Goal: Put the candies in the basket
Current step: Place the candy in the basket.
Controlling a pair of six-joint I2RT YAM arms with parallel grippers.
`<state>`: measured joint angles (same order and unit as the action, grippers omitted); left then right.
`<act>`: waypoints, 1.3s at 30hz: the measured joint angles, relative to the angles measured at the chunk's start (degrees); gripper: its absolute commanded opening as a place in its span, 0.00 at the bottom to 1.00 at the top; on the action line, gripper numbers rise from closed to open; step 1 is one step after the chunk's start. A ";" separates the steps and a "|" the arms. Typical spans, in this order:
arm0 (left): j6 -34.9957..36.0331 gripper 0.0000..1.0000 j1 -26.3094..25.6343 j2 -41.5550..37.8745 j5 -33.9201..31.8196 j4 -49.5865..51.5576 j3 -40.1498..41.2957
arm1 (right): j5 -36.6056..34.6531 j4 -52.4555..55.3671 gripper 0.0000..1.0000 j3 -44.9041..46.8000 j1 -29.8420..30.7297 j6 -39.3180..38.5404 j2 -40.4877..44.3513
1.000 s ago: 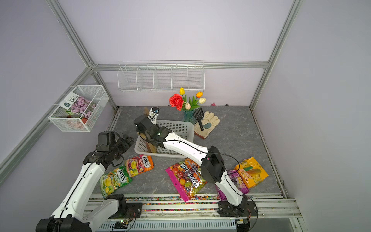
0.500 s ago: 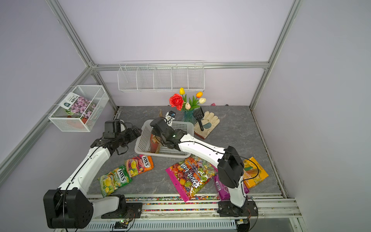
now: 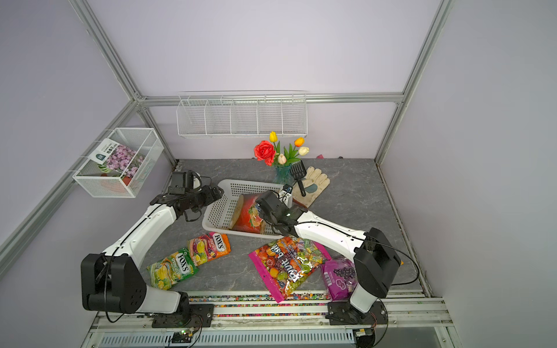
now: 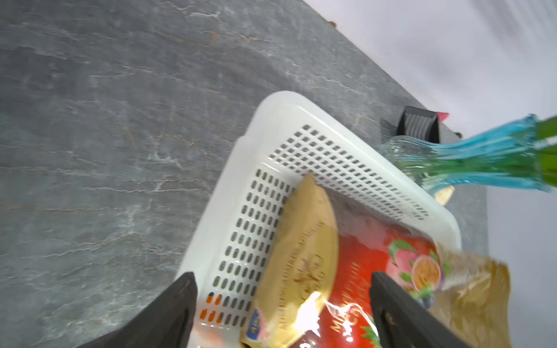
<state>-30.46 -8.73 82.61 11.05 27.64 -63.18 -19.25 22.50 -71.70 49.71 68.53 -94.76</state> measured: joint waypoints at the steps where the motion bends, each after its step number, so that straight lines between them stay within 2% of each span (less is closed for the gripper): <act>1: -0.33 0.92 -0.02 0.28 -0.55 0.31 0.00 | 1.22 0.44 0.04 0.66 -0.76 0.20 -0.02; 6: -0.76 0.92 0.00 2.23 -2.43 1.18 -0.02 | 6.34 2.16 0.05 -0.90 -2.95 -0.98 -1.14; 8: -0.76 0.92 0.00 3.08 -2.29 1.16 0.00 | 7.69 3.21 0.00 -3.39 -3.08 -2.34 -3.04; 13: -0.70 0.90 0.46 6.40 -1.07 0.68 0.00 | 12.07 5.40 0.00 -11.08 -3.45 -6.34 -10.95; 21: -0.48 0.87 0.87 8.46 -0.04 0.46 0.02 | 17.29 4.50 0.00 -14.64 -4.04 -12.04 -17.57; 25: -0.44 0.87 1.09 8.46 0.61 0.46 0.09 | 21.44 -0.09 0.00 -14.45 -4.13 -15.54 -18.82; 31: -0.46 0.86 1.16 7.80 1.01 -0.28 1.07 | 33.77 -17.20 0.00 -10.62 -4.83 -17.86 -22.10; 39: -0.48 0.85 1.27 6.88 1.22 -0.81 1.81 | 39.32 -21.75 0.00 -10.34 -6.51 -20.02 -24.35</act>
<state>-30.94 -7.46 89.49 12.27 26.83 -61.36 20.08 0.75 -82.04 43.20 48.51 -119.11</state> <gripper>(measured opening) 0.852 0.062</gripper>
